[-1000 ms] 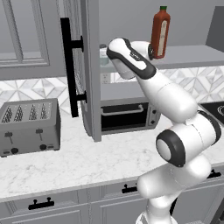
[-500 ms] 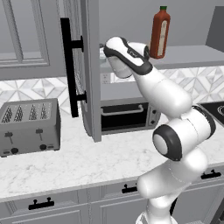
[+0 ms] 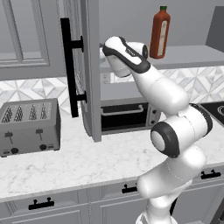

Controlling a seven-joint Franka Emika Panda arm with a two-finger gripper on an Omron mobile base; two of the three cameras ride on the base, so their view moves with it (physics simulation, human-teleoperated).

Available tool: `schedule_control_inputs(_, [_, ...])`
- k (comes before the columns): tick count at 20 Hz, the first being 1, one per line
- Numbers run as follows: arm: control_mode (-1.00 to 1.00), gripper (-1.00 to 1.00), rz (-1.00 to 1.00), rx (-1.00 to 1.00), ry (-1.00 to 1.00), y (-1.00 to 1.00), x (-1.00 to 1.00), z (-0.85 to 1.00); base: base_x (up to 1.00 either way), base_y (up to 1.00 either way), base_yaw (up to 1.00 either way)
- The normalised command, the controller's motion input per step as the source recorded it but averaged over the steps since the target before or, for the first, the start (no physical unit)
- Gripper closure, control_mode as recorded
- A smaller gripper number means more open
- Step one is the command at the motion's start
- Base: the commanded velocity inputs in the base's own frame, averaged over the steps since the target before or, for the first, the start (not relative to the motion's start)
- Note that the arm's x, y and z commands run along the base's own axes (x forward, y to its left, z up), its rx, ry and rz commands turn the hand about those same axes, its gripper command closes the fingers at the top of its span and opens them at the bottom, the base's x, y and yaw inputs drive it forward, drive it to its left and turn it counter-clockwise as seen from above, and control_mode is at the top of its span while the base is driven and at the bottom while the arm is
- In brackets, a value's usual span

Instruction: Put the shaker and condiment bottle from the counter next to their counterparts in the cabinet.

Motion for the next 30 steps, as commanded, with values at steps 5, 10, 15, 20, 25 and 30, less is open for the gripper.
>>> schedule_control_inputs(5, [-1.0, -1.0, -0.03, 0.0, 0.06, -0.2, -0.3, 0.08, 0.0, 0.0, 0.0])
schedule_control_inputs(10, [-1.0, -1.0, -0.08, 0.02, 0.0, -0.39, -0.64, 0.01, 0.0, 0.0, 0.0])
schedule_control_inputs(15, [-1.0, -1.0, -0.07, 0.04, -0.02, -0.44, -0.72, 0.05, 0.0, 0.0, 0.0])
schedule_control_inputs(20, [-1.0, -1.0, -0.06, 0.04, 0.0, -0.39, -0.6, 0.07, 0.0, 0.0, 0.0])
schedule_control_inputs(25, [-1.0, -1.0, -0.03, 0.01, 0.03, -0.36, -0.34, 0.22, 0.0, 0.0, 0.0])
schedule_control_inputs(30, [-1.0, -1.0, -0.02, 0.02, 0.03, -0.36, -0.35, 0.15, 0.0, 0.0, 0.0])
